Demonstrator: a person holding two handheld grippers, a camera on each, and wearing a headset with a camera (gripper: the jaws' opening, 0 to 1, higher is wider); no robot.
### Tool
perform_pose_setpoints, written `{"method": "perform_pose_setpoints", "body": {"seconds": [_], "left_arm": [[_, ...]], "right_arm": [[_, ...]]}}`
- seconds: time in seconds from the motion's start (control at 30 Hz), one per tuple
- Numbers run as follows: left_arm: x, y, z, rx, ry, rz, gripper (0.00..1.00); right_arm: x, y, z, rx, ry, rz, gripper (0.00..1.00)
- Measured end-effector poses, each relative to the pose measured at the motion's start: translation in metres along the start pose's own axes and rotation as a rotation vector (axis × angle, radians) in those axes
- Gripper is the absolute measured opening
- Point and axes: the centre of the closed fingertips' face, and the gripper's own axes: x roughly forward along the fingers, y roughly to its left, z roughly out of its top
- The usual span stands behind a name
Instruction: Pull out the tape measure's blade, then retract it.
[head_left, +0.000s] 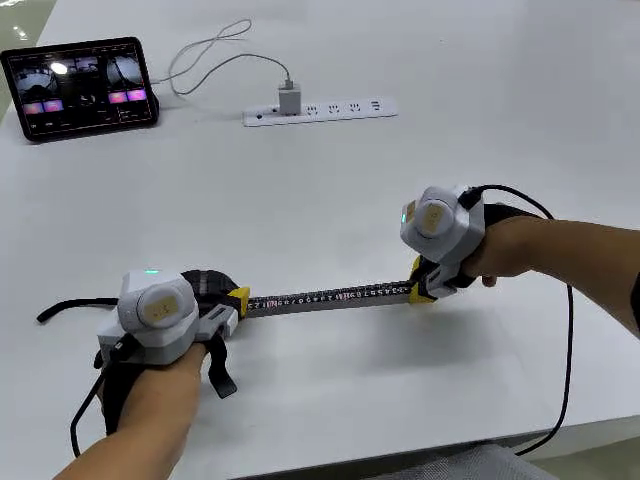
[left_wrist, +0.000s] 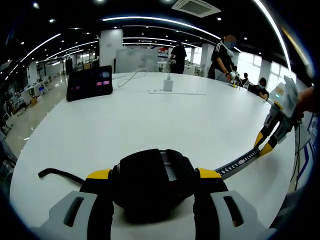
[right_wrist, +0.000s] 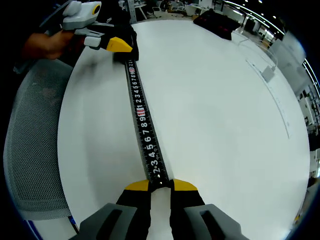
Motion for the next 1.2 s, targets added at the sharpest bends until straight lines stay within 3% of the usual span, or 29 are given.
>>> {"method": "perform_pose_setpoints", "body": {"seconds": [0.2, 0.57, 0.67, 0.87, 1.2], "left_arm": [[0.0005, 0.0001, -0.0003, 0.004, 0.007, 0.000, 0.60], [0.0019, 0.0008, -0.0010, -0.004, 0.013, 0.007, 0.60], [0.0014, 0.0005, -0.0010, -0.003, 0.011, 0.002, 0.60], [0.0010, -0.0003, -0.0009, -0.002, 0.008, 0.002, 0.60], [0.0012, 0.0002, -0.0010, -0.003, 0.011, -0.002, 0.60]], "right_arm": [[0.0012, -0.0002, 0.0012, 0.000, 0.040, -0.004, 0.10], [0.0013, -0.0001, 0.0037, 0.029, 0.041, -0.019, 0.10], [0.0013, 0.0006, 0.0038, -0.001, 0.047, -0.018, 0.10], [0.0013, -0.0005, 0.0037, -0.012, 0.005, -0.011, 0.10], [0.0017, 0.0012, 0.0062, -0.070, 0.014, -0.003, 0.10]]}}
